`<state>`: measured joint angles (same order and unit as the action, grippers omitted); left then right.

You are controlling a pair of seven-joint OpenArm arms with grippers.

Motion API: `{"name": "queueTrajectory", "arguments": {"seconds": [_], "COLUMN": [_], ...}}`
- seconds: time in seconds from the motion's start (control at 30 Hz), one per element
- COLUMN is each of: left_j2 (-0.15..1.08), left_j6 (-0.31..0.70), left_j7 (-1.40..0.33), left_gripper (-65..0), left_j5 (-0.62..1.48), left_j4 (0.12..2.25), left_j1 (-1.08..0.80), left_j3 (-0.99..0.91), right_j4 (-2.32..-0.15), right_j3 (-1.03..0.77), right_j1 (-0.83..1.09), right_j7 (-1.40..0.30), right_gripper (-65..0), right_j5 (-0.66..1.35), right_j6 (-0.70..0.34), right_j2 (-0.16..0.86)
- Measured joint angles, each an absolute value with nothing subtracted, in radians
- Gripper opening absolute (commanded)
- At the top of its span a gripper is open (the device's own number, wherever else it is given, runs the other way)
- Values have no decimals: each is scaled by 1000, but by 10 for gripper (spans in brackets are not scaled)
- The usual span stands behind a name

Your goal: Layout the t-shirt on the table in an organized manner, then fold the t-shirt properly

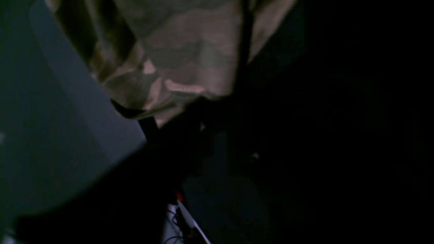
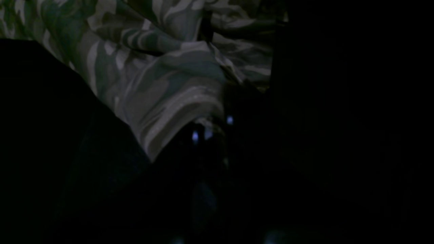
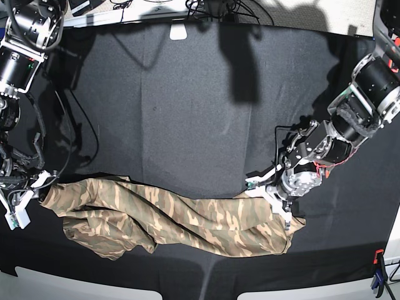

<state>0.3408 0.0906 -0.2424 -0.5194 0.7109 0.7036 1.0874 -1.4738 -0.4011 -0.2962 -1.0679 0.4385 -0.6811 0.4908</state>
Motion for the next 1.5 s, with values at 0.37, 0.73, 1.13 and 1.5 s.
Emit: {"name": "queueTrajectory", "arguments": {"seconds": [0.37,0.73,1.13,1.5], "left_j2": [308,313,323,558], "left_j6": [-178,-180,-179,-182], "left_j7": [-392,-597,-741,-749], "left_gripper": [-650,-650,-650,-650], "left_j5": [-521,-516,-370,-186], "left_j4": [721,798,841,1213], "left_j1": [711,839,870,750], "left_j3": [1088,1088,1088,1088], "right_j4": [-1474,-1474,-1474,-1511], "right_j3": [-401,-401,-401,-472], "right_j1": [-297,-297,-293,-64], "right_j7": [-1067,-1056,-1057,-826], "right_gripper": [-650,-650,-650,-650], "right_j5": [437,437,438,436], "right_j6": [-681,-681,-681,-682], "right_j2": [491,491,491,482]}}
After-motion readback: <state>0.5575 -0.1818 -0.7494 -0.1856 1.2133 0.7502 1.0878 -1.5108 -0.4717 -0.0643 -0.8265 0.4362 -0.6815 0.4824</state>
